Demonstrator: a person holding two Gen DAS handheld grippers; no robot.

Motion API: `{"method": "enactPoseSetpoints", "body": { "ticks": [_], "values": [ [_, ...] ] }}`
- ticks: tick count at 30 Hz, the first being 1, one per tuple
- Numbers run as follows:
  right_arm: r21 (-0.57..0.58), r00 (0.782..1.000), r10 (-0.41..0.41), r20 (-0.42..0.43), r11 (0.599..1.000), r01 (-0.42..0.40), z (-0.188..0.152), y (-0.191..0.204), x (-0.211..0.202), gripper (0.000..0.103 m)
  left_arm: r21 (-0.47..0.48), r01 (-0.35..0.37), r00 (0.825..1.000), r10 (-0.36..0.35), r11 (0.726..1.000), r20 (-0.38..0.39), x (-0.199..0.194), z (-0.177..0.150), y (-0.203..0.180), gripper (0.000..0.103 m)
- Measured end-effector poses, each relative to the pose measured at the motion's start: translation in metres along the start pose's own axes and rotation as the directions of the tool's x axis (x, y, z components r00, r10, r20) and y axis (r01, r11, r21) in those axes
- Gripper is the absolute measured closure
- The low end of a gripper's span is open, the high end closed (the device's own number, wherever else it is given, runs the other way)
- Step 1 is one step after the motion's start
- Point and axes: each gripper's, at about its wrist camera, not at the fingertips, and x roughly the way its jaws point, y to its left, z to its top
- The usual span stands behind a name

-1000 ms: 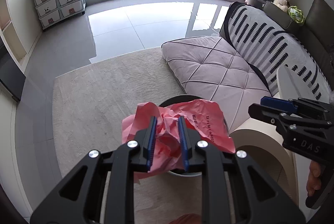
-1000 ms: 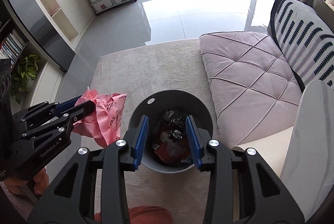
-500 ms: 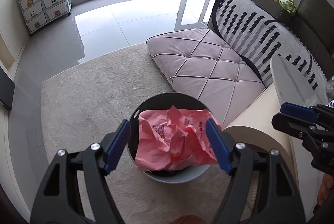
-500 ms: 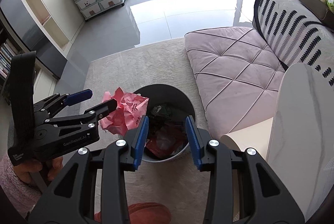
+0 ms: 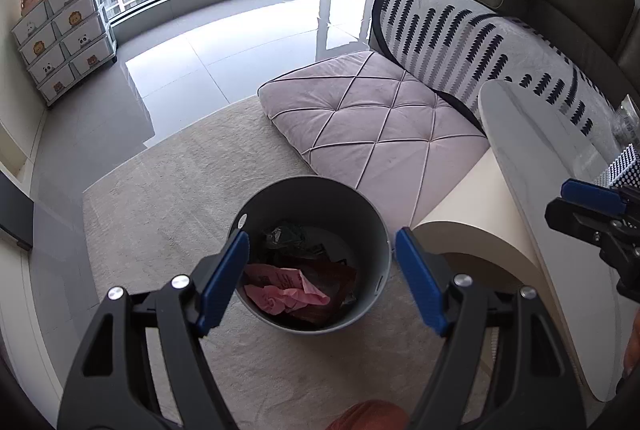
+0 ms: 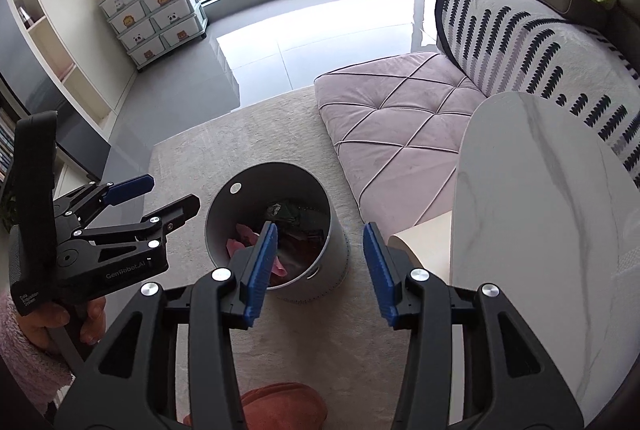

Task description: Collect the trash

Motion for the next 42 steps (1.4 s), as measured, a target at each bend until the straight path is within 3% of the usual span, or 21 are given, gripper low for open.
{"method": "enactPoseSetpoints", "body": {
  "ticks": [5, 7, 13, 20, 26, 30, 33, 37, 42],
  "values": [
    [0.089, 0.995, -0.087, 0.047, 0.993, 0.082, -0.027, -0.034, -0.038, 0.043, 0.073, 0.075, 0.997, -0.073, 0.995, -0.025, -0.009, -0.003, -0.042, 0.024],
    [0.13, 0.99, -0.13, 0.05, 0.984, 0.123, -0.042, -0.05, -0.052, 0.043, 0.112, 0.11, 0.994, -0.107, 0.988, -0.03, -0.012, -0.003, -0.064, 0.024],
    [0.294, 0.961, -0.275, 0.016, 0.92, 0.258, -0.102, -0.106, -0.096, 0.043, 0.269, 0.217, 0.976, -0.211, 0.938, -0.05, -0.022, -0.003, -0.143, 0.024],
    [0.513, 0.9, -0.436, -0.017, 0.769, 0.382, -0.173, -0.161, -0.171, 0.037, 0.431, 0.352, 0.934, -0.343, 0.831, -0.102, -0.04, -0.008, -0.245, 0.024],
    [0.647, 0.827, -0.559, -0.065, 0.608, 0.461, -0.219, -0.186, -0.234, 0.027, 0.548, 0.394, 0.914, -0.377, 0.738, -0.149, -0.068, -0.016, -0.319, 0.023],
    [0.7, 0.787, -0.605, -0.121, 0.51, 0.5, -0.241, -0.19, -0.267, 0.026, 0.582, 0.441, 0.888, -0.427, 0.683, -0.173, -0.091, -0.017, -0.348, 0.02],
    [0.727, 0.776, -0.613, -0.148, 0.465, 0.506, -0.254, -0.189, -0.285, 0.026, 0.609, 0.443, 0.885, -0.429, 0.658, -0.18, -0.106, -0.017, -0.364, 0.02],
    [0.734, 0.771, -0.614, -0.169, 0.443, 0.514, -0.262, -0.184, -0.302, 0.026, 0.64, 0.429, 0.891, -0.414, 0.638, -0.184, -0.122, -0.017, -0.376, 0.02],
    [0.747, 0.795, -0.585, -0.158, 0.456, 0.484, -0.264, -0.175, -0.322, 0.026, 0.634, 0.456, 0.884, -0.405, 0.625, -0.236, -0.134, -0.017, -0.375, 0.019]
  ]
}}
